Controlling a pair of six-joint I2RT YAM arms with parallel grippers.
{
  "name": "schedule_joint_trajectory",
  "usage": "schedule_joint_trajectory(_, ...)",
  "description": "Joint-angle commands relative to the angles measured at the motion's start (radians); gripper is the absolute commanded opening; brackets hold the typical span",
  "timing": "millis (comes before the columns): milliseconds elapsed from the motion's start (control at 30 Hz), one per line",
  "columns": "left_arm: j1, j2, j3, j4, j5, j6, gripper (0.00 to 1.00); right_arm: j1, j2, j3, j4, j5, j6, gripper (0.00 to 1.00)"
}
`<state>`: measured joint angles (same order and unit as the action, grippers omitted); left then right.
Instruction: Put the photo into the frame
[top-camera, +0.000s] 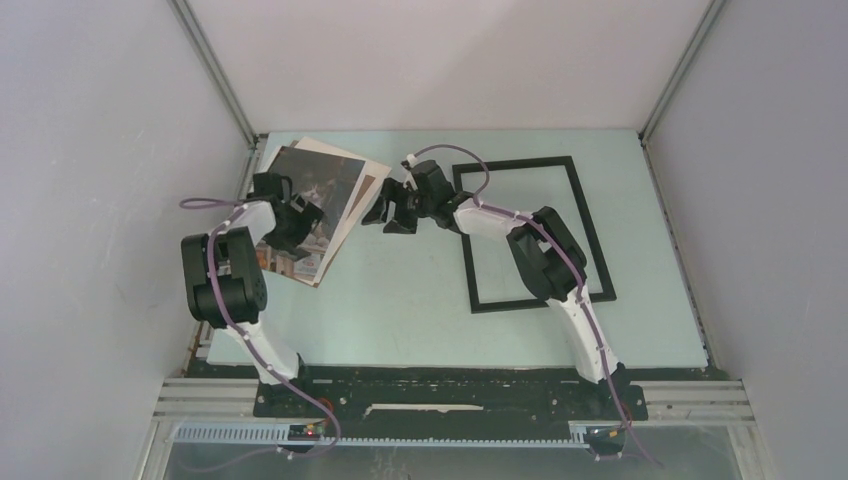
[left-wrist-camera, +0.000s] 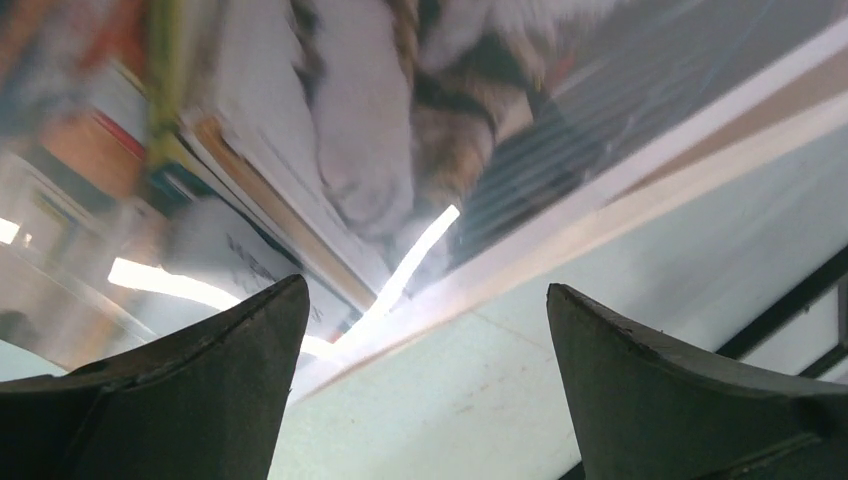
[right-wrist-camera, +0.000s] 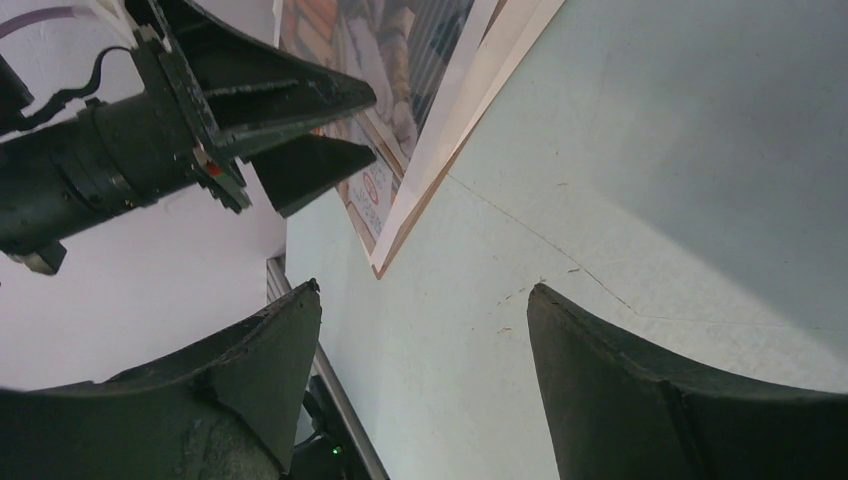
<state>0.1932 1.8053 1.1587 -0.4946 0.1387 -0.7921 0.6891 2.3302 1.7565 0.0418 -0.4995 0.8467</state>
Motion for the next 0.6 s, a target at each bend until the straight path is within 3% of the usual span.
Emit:
schedule_joint_trajectory(0, -0.067, -0.030, -0.095, -0.044, 0.103, -0.046, 1.00, -0.009, -0.017, 0.001, 0.032, -0.025, 0.010, 0.83)
schedule_joint_trajectory(67, -0.106, -0.025, -0.106, -0.040, 0.145, -0.028, 0.99, -0.019, -0.022, -0.015, 0.047, -0.034, 0.016, 0.82)
schedule_joint_trajectory(133, -0.135, -0.073, -0.084, -0.045, 0.093, 0.035, 0.99, -0.032, -0.027, -0.031, 0.056, -0.040, 0.016, 0.82)
schedule_joint_trajectory(267, -0.142, -0.197, 0.011, -0.055, -0.265, 0.194, 1.00, -0.057, -0.029, -0.076, 0.124, -0.105, 0.054, 0.81)
schedule_joint_trajectory(433, -0.125, -0.076, 0.268, -0.037, -0.517, 0.363, 1.00, -0.065, -0.030, -0.102, 0.176, -0.149, 0.072, 0.80)
schedule_joint_trajectory(567, -0.087, 0.122, 0.496, -0.011, -0.557, 0.460, 1.00, -0.066, -0.050, -0.130, 0.211, -0.170, 0.062, 0.80)
